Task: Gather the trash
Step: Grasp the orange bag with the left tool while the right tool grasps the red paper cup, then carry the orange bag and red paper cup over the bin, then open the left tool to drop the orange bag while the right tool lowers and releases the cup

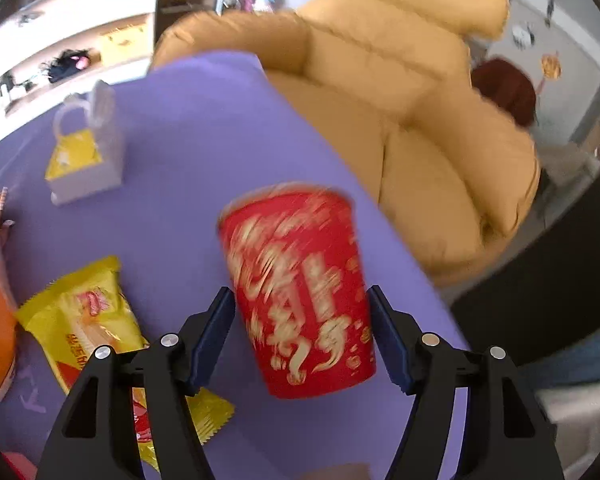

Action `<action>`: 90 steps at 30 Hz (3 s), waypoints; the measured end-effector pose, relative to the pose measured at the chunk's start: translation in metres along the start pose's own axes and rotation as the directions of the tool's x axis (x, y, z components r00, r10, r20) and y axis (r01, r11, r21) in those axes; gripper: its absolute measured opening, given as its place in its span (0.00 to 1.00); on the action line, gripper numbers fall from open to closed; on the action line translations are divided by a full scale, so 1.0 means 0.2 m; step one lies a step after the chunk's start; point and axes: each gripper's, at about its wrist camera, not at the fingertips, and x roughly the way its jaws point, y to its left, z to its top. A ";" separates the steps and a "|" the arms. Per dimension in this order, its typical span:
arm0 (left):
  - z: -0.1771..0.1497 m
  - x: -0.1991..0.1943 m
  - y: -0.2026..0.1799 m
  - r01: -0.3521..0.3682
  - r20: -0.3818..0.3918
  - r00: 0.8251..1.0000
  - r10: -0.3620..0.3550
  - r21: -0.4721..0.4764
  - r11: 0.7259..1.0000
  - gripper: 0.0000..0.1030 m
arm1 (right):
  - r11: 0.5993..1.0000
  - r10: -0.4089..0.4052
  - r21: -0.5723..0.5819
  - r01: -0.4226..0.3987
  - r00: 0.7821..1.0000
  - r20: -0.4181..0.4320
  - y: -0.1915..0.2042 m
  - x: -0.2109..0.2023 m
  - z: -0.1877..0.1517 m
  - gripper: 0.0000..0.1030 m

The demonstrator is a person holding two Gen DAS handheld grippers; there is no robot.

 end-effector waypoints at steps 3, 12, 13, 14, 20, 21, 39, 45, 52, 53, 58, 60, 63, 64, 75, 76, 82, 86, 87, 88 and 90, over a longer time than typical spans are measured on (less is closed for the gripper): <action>-0.01 0.01 0.01 0.006 -0.007 1.000 -0.006 -0.006 1.000 0.46 | 0.994 0.056 0.096 -0.058 0.998 0.023 -0.02 -0.04 -0.05 0.53; 0.02 0.07 -0.05 0.010 -0.015 1.000 -0.009 0.016 1.000 0.50 | 0.966 0.141 0.199 -0.163 0.983 0.119 0.16 -0.45 -0.27 0.52; 0.02 0.08 -0.06 0.004 -0.019 1.000 -0.003 0.021 1.000 0.50 | 0.966 0.140 0.200 -0.162 0.983 0.118 0.18 -0.49 -0.31 0.52; 0.03 0.10 -0.08 -0.005 -0.025 1.000 0.005 0.035 0.999 0.50 | 0.968 0.135 0.198 -0.156 0.984 0.113 0.21 -0.52 -0.35 0.52; 0.03 0.20 -0.16 -0.039 -0.048 0.998 0.043 0.090 0.995 0.50 | 0.957 0.128 0.253 -0.144 0.989 0.077 0.30 -0.60 -0.59 0.52; 0.03 0.22 -0.16 -0.034 -0.061 0.997 0.040 0.091 0.995 0.50 | 0.953 0.128 0.265 -0.144 0.989 0.077 0.31 -0.60 -0.61 0.52; 0.09 -0.10 -0.40 -0.059 0.072 0.996 0.046 0.188 0.980 0.10 | 0.931 0.053 0.338 -0.135 0.969 0.241 0.30 -1.03 -0.78 0.52; 0.11 -0.24 -0.55 -0.047 0.132 0.991 0.017 0.233 0.971 0.10 | 0.936 0.016 0.332 -0.115 0.958 0.287 0.28 -1.18 -0.82 0.52; 0.14 -0.29 -0.74 0.010 0.144 0.988 -0.050 0.268 0.963 0.10 | 0.921 -0.038 0.378 -0.091 0.947 0.320 0.18 -1.33 -0.93 0.52; 0.14 -0.28 -0.78 0.024 0.141 0.988 -0.066 0.279 0.960 0.10 | 0.918 -0.049 0.386 -0.084 0.945 0.323 0.17 -1.35 -0.95 0.52; 0.11 -0.21 -0.94 0.104 0.091 0.986 -0.137 0.301 0.948 0.10 | 0.906 -0.095 0.421 -0.055 0.940 0.328 0.10 -1.45 -1.07 0.52; 0.09 -0.16 -1.02 0.148 0.062 0.983 -0.175 0.304 0.941 0.10 | 0.899 -0.109 0.435 -0.047 0.939 0.326 0.07 -1.48 -1.13 0.52; 0.07 -0.11 -1.14 0.212 0.037 0.971 -0.234 0.310 0.927 0.10 | 0.888 -0.143 0.460 -0.020 0.938 0.315 0.01 -1.53 -1.22 0.52; 0.06 -0.08 -1.18 0.230 0.032 0.967 -0.252 0.311 0.922 0.10 | 0.883 -0.163 0.470 0.000 0.937 0.307 -0.01 -1.55 -1.26 0.52; 0.02 0.26 -1.64 0.389 -0.040 0.916 -0.400 0.336 0.857 0.10 | 0.794 -0.318 0.589 0.152 0.929 0.189 -0.33 -1.64 -1.61 0.52; 0.02 0.31 -1.68 0.401 -0.051 0.912 -0.408 0.331 0.854 0.10 | 0.784 -0.327 0.599 0.162 0.928 0.177 -0.36 -1.63 -1.64 0.52; -0.07 0.67 -1.92 0.452 -0.176 0.892 -0.417 0.303 0.839 0.10 | 0.748 -0.340 0.637 0.185 0.931 0.129 -0.49 -1.58 -1.75 0.52; -0.22 0.87 -2.02 0.440 -0.279 0.892 -0.356 0.349 0.828 0.10 | 0.739 -0.331 0.648 0.186 0.937 0.108 -0.53 -1.53 -1.78 0.52; -0.25 0.90 -2.03 0.456 -0.302 0.882 -0.363 0.344 0.821 0.10 | 0.738 -0.328 0.648 0.186 0.939 0.105 -0.54 -1.52 -1.78 0.52; -0.27 0.91 -2.03 0.468 -0.315 0.873 -0.371 0.336 0.817 0.11 | 0.738 -0.323 0.649 0.183 0.941 0.103 -0.55 -1.50 -1.78 0.52; -0.29 0.93 -2.00 0.486 -0.329 0.861 -0.388 0.308 0.818 0.33 | 0.740 -0.307 0.652 0.168 0.946 0.104 -0.56 -1.48 -1.80 0.52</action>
